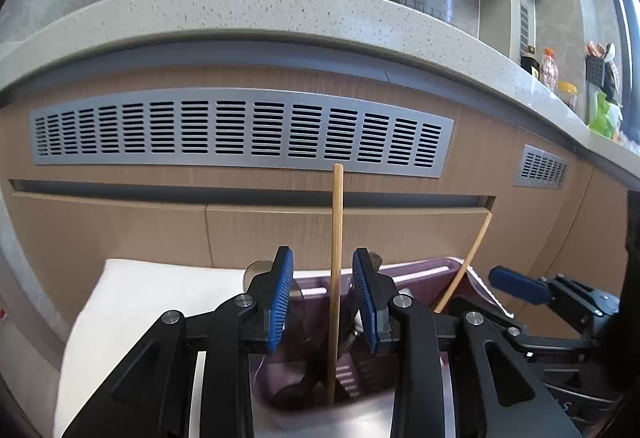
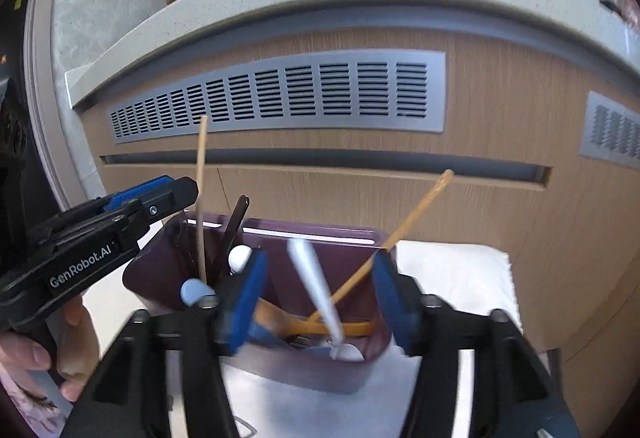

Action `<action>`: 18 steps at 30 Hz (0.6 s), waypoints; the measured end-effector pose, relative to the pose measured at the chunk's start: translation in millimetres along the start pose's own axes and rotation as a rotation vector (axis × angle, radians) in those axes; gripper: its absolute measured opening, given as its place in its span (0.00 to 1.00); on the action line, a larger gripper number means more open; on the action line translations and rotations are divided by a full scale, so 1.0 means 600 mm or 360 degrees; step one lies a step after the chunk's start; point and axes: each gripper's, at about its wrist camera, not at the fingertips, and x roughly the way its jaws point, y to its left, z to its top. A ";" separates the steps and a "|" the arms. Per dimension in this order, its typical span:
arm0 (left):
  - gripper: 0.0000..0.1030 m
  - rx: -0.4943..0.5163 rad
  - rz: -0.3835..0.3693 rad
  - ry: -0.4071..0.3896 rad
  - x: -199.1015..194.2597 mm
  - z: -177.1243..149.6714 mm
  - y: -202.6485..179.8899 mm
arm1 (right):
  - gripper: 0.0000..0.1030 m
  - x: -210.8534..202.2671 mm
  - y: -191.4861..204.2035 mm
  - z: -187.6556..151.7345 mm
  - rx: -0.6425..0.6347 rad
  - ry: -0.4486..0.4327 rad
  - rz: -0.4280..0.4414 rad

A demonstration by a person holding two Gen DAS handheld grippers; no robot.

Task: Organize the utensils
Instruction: 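Open both tools to drop the chopstick and spoon into the caddy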

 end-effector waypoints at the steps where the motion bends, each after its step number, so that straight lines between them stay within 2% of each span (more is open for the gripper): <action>1: 0.32 -0.0003 0.0000 0.0005 -0.010 0.002 -0.001 | 0.57 -0.008 0.003 -0.001 -0.0010 0.0004 -0.0001; 2: 0.34 -0.0006 0.0004 0.0012 -0.018 0.004 -0.001 | 0.58 -0.018 0.006 -0.002 -0.0014 0.0010 -0.0003; 7: 0.46 0.0006 0.0033 0.0016 -0.080 0.011 -0.004 | 0.78 -0.070 0.019 -0.009 0.0016 -0.0009 -0.0048; 9: 0.48 0.0018 0.0041 0.0014 -0.105 0.011 -0.006 | 0.84 -0.093 0.025 -0.016 0.0025 -0.0010 -0.0064; 12: 0.55 0.0017 0.0044 0.0040 -0.137 0.006 -0.004 | 0.86 -0.122 0.035 -0.030 -0.0008 0.0028 -0.0109; 15: 0.63 0.0023 0.0064 0.0098 -0.168 -0.009 0.004 | 0.93 -0.142 0.049 -0.051 -0.0059 0.0083 -0.0174; 18: 0.72 0.0038 0.0108 0.0181 -0.189 -0.033 0.018 | 0.97 -0.150 0.064 -0.079 -0.0112 0.0207 -0.0139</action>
